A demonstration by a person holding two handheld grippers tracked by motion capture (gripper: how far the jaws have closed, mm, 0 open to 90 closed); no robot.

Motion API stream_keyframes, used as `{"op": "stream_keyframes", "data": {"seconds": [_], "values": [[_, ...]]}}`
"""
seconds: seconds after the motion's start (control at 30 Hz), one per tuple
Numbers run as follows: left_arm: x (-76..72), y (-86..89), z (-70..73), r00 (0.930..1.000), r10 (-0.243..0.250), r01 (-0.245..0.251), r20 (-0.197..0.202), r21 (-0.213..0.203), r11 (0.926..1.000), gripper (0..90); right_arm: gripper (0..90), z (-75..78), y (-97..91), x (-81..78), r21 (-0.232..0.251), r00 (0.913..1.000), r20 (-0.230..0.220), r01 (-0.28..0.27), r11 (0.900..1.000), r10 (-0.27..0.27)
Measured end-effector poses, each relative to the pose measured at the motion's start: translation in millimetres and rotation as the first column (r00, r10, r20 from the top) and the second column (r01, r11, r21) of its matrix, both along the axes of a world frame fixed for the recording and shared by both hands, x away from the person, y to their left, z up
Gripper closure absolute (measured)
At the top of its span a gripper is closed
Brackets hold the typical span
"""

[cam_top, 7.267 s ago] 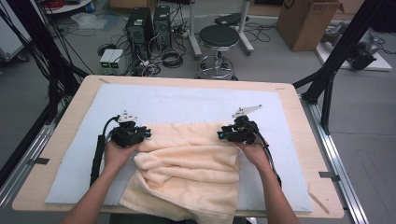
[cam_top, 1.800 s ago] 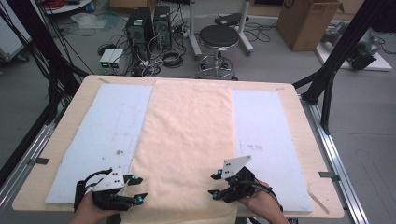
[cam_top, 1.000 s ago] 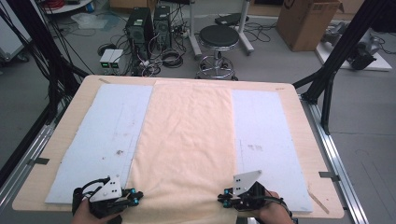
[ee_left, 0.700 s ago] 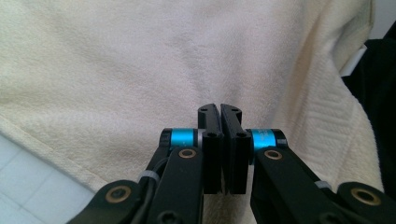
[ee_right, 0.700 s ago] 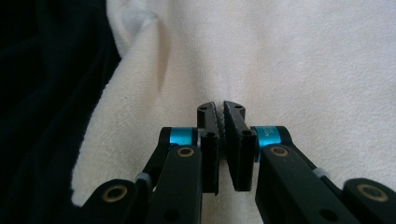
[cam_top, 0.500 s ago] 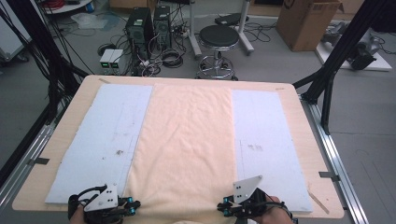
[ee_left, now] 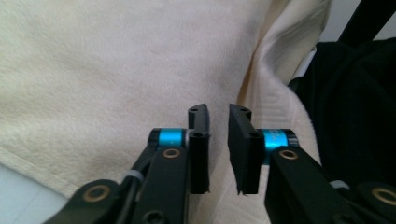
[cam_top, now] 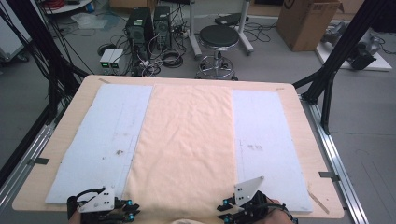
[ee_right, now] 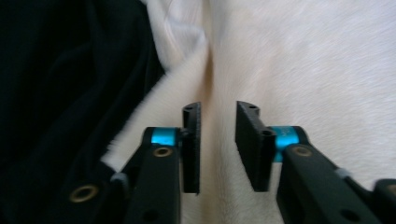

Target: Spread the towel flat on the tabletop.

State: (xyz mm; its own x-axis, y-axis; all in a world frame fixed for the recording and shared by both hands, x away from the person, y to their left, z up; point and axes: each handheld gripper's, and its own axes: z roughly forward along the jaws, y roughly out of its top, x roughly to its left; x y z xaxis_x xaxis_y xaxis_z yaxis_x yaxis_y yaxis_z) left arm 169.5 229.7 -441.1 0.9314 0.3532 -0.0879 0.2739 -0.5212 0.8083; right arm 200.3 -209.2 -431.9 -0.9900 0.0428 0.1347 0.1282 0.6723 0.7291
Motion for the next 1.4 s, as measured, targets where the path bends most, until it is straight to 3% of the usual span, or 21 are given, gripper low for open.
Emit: {"op": "stream_keyframes", "data": {"seconds": [0.07, 0.13, 0.17, 0.27, 0.4, 0.43, 0.53, 0.57, 0.63, 0.73, 0.77, 0.8, 0.93, 1.13, 1.4], "values": [[2.5, -1.1, -1.5, 0.9996, 0.027, -0.027, 0.002, 0.020, 0.9995, 72.8, 71.3, -1.4, 0.7, -1.3, -0.028, 0.9998, 0.021, -0.004, 0.9996, 0.005], [4.0, -2.7, -3.5, 0.9996, 0.030, -0.030, 0.004, 0.037, 0.9989, 70.2, 71.1, -6.6, 3.3, -3.0, -0.085, 0.9996, 0.028, 0.000, 0.9963, 0.002], [4.3, -3.9, -4.3, 0.9996, 0.027, -0.027, 0.008, 0.047, 0.9985, 68.1, 70.6, -8.4, 4.2, -3.9, -0.091, 0.9997, 0.023, -0.005, 0.9958, 0.007], [3.7, -5.2, -4.7, 0.9997, 0.016, -0.017, 0.016, 0.048, 0.9987, 60.7, 64.2, -5.9, 6.5, -7.4, -0.074, 0.9988, 0.045, -0.016, 0.9972, 0.019], [7.8, -4.3, -1.1, 0.9977, 0.054, -0.056, 0.041, 0.036, 0.9978, 55.3, 54.5, -2.5, 16.3, -9.0, -0.069, 0.9958, 0.091, -0.001, 0.9976, 0.008], [9.4, -4.6, -0.9, 0.9971, 0.062, -0.063, 0.044, 0.032, 0.9975, 54.4, 54.3, -3.0, 18.7, -9.1, -0.072, 0.9954, 0.095, 0.001, 0.9974, 0.006], [13.3, -7.5, -5.3, 0.9970, 0.056, -0.059, 0.053, 0.070, 0.9958, 52.1, 55.7, -4.8, 22.2, -8.5, -0.085, 0.9918, 0.128, 0.005, 0.9963, 0.006], [12.9, -7.4, -6.6, 0.9959, 0.055, -0.060, 0.072, 0.063, 0.9962, 52.4, 57.5, -4.7, 22.1, -8.6, -0.087, 0.9912, 0.132, 0.009, 0.9962, 0.002], [13.3, -6.6, -6.4, 0.9940, 0.067, -0.073, 0.087, 0.073, 0.9947, 58.5, 63.9, -5.0, 22.6, -11.3, -0.097, 0.9840, 0.178, 0.020, 0.9951, -0.003], [15.9, -4.9, -5.7, 0.9951, 0.068, -0.073, 0.071, 0.064, 0.9953, 79.9, 80.3, -4.1, 23.9, -13.0, -0.113, 0.9740, 0.226, 0.049, 0.9924, -0.022], [15.8, -5.2, -5.6, 0.9956, 0.066, -0.070, 0.066, 0.064, 0.9955, 83.0, 85.5, -3.9, 24.6, -11.7, -0.113, 0.9714, 0.236, 0.058, 0.9919, -0.030], [15.7, -5.2, -5.3, 0.9957, 0.063, -0.068, 0.067, 0.067, 0.9954, 84.9, 89.2, -3.2, 25.2, -10.1, -0.121, 0.9738, 0.226, 0.055, 0.9912, -0.027], [13.8, -4.2, -5.1, 0.9959, 0.064, -0.068, 0.065, 0.060, 0.9959, 86.8, 90.0, -3.1, 28.5, -8.5, -0.139, 0.9770, 0.213, 0.028, 0.9899, 0.002], [9.3, -1.3, -4.2, 0.9968, 0.055, -0.059, 0.059, 0.065, 0.9962, 87.0, 90.0, -3.6, 21.5, -9.1, -0.103, 0.9863, 0.165, 0.020, 0.9945, -0.003], [-5.3, -0.6, -1.4, 0.9986, 0.032, -0.035, 0.042, 0.067, 0.9972, 87.0, 90.0, -3.7, 22.0, -14.9, -0.094, 0.9935, 0.103, -0.039, 0.9948, 0.048]]}}
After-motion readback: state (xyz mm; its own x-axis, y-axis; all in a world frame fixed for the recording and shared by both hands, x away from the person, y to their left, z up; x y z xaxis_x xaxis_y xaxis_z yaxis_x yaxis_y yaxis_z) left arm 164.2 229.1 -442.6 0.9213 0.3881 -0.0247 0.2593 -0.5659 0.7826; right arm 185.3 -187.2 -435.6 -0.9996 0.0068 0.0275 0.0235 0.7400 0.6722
